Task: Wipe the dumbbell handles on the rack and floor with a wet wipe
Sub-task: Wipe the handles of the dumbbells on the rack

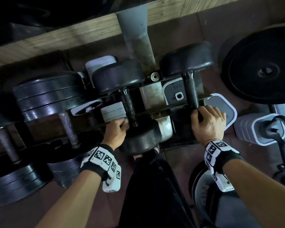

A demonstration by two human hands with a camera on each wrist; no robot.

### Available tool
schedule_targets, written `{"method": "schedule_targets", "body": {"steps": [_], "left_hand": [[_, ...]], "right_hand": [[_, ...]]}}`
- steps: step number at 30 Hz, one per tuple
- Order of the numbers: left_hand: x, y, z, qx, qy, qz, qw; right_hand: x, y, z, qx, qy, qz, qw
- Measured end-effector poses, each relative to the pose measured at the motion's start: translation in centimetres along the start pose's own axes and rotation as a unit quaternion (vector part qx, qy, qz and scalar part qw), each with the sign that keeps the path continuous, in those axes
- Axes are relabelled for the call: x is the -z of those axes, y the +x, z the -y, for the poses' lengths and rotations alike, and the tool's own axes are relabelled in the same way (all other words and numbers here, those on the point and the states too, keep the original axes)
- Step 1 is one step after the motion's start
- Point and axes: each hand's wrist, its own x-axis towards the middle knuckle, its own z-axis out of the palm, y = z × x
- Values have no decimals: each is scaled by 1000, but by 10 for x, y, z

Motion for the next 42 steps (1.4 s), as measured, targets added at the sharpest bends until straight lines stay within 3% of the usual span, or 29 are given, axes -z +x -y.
{"method": "schedule_targets", "body": {"steps": [3,5,7,13,21,26,30,33,39,42], "left_hand": [[16,14,6,41,-29,38,998],[31,31,7,53,-45,-2,998],[46,48,-2,37,-90,-24,995],[50,64,-22,19,-170,8,985],[43,67,-18,52,-160,43,985],[52,34,-15,18,-175,-1,984],[48,23,0,50,-157,-49,985],[31,37,-2,87,-171,-37,981],[23,23,-8,21,-137,-24,990],[23,16,3,25,-136,-23,990]], "right_hand": [[0,0,1,-3,0,3,1000],[0,0,0,-2,-3,3,1000],[-1,0,0,2,-6,6,1000],[0,0,0,10,-3,-1,1000],[-1,0,-2,23,-7,-12,1000],[-1,0,-4,28,-10,-8,1000],[0,1,-2,32,-8,-3,999],[2,1,-1,26,-6,5,1000],[1,0,-2,27,-9,8,1000],[1,0,-1,24,-10,9,1000]]}}
